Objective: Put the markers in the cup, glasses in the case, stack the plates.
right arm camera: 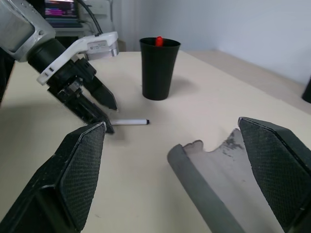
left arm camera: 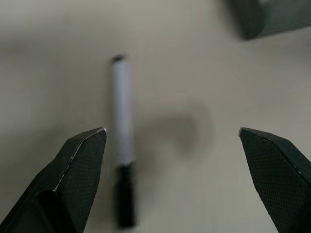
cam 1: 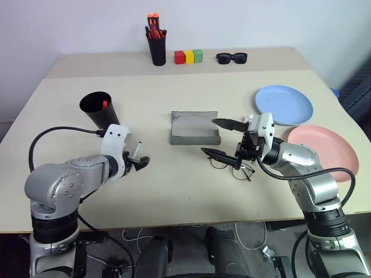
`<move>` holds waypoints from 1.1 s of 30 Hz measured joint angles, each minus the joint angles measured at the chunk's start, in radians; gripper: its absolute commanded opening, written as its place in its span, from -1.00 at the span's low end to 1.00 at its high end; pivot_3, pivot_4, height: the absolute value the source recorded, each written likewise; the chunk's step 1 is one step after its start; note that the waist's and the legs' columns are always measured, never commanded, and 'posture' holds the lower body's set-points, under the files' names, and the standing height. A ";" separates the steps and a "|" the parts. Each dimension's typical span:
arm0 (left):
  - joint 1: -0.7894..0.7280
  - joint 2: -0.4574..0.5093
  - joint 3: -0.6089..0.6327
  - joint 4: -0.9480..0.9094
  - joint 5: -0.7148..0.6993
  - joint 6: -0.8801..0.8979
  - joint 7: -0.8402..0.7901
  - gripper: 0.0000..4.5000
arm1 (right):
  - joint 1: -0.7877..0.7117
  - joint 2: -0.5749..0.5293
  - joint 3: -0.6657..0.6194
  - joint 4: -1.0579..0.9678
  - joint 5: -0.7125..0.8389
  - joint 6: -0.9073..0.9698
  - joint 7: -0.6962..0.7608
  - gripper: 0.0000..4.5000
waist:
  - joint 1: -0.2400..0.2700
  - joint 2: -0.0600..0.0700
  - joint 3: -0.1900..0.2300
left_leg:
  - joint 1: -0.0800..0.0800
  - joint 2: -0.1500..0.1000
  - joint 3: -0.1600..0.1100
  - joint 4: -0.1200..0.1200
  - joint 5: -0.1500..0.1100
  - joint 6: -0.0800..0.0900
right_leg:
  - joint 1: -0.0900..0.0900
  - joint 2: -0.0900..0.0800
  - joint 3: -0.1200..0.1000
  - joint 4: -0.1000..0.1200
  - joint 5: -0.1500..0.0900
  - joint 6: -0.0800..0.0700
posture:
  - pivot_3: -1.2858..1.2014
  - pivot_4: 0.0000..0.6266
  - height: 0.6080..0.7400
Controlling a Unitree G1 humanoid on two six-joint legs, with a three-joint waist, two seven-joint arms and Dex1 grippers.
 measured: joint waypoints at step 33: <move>-0.064 0.079 -0.070 0.105 -0.140 -0.036 0.068 -0.98 | 0.010 0.005 0.002 0.000 -0.033 -0.002 -0.014 1.00 | -0.002 0.000 0.000 | -0.001 0.000 0.000 0.000 0.000 -0.001 | 0.000 0.000 0.000 -0.001 0.000 0.000 | 0.03 -0.52 1.00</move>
